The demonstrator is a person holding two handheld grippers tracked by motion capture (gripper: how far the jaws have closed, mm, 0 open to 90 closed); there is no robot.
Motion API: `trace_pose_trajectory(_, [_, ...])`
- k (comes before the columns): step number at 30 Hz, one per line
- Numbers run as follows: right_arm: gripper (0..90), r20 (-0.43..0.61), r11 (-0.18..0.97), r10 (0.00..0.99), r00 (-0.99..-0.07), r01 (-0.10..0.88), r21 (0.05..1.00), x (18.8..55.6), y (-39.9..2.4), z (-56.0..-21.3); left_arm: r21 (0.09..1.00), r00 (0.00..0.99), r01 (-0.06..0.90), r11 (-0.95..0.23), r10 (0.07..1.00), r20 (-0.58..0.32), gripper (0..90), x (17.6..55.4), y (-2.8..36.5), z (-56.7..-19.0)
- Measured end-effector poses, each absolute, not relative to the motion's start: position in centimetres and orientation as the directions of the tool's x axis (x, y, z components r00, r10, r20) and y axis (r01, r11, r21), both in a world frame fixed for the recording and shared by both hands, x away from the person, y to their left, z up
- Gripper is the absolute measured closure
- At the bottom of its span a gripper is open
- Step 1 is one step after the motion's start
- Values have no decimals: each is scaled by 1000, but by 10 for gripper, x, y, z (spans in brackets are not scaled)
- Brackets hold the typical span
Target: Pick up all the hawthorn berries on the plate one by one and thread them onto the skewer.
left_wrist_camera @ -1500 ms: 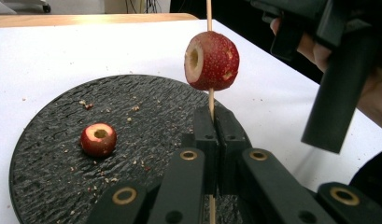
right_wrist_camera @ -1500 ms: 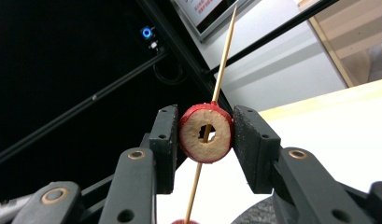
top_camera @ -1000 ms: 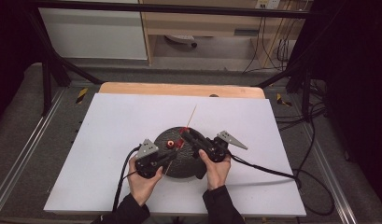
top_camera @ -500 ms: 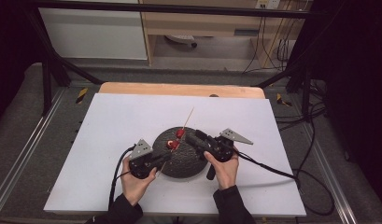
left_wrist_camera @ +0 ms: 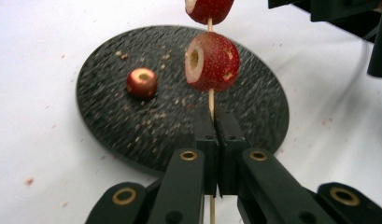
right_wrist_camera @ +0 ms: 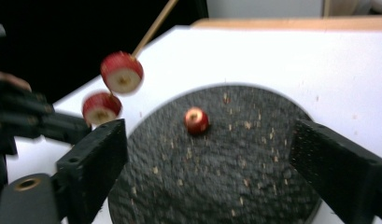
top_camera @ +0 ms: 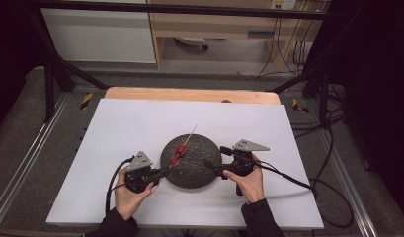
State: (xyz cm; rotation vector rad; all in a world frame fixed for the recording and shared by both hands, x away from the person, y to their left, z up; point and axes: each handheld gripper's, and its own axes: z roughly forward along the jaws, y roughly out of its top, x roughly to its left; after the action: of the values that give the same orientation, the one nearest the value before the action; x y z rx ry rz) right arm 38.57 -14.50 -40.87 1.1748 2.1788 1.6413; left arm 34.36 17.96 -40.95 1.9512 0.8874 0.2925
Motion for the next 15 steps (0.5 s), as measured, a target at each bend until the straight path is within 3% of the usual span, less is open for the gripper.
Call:
trace_pose_trajectory(6, [86, 216, 216, 704, -677, 494, 842, 386, -147, -413, 832, 705, 465, -304, 695, -140, 886, 340, 203, -413])
trace_pose_trajectory(15, [76, 192, 291, 705, -683, 526, 799, 390, -143, -418, 809, 686, 491, -325, 716, -130, 885, 335, 233, -419])
